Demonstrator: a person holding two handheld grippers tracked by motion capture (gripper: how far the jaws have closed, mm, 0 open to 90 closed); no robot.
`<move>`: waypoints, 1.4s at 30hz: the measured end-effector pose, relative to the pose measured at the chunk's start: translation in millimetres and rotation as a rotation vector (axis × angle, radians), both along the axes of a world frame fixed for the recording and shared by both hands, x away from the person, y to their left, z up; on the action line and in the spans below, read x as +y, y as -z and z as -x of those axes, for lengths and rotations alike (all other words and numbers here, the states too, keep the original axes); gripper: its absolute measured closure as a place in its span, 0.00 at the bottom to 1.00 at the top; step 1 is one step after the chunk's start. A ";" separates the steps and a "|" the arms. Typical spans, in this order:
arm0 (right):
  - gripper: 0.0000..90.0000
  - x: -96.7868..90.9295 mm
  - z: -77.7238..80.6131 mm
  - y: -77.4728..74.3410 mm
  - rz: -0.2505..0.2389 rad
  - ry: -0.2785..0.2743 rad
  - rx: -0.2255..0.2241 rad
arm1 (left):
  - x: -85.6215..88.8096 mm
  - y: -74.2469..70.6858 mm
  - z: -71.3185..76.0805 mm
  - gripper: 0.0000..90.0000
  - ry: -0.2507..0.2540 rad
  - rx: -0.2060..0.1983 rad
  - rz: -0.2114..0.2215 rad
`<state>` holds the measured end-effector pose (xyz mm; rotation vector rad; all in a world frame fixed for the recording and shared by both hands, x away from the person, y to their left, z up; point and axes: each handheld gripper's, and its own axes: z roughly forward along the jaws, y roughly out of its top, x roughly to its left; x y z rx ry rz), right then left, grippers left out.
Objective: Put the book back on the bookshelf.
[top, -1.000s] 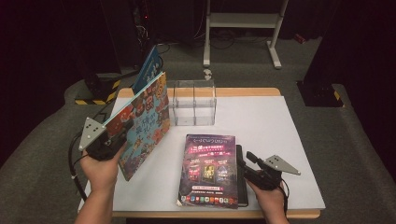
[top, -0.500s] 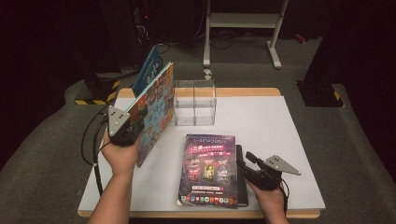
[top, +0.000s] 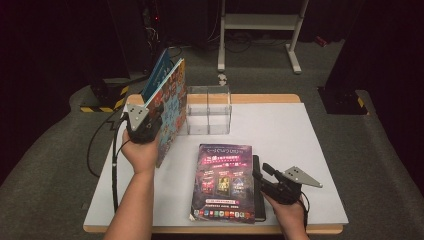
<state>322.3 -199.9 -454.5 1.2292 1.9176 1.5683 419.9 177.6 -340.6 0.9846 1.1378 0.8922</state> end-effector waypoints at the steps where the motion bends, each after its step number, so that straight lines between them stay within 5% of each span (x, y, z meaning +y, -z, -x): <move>1: 0.55 0.2 0.1 0.1 0.000 -0.002 -0.001 | -1.1 0.5 -2.2 0.90 -0.002 -0.002 0.001; 12: 0.55 2.7 1.2 1.7 0.000 -0.014 0.007 | -1.8 15.4 -12.3 0.90 -0.018 0.003 0.022; 42: 0.55 5.8 2.4 4.6 0.009 -0.021 0.017 | 8.3 33.9 14.2 0.88 0.010 0.065 0.029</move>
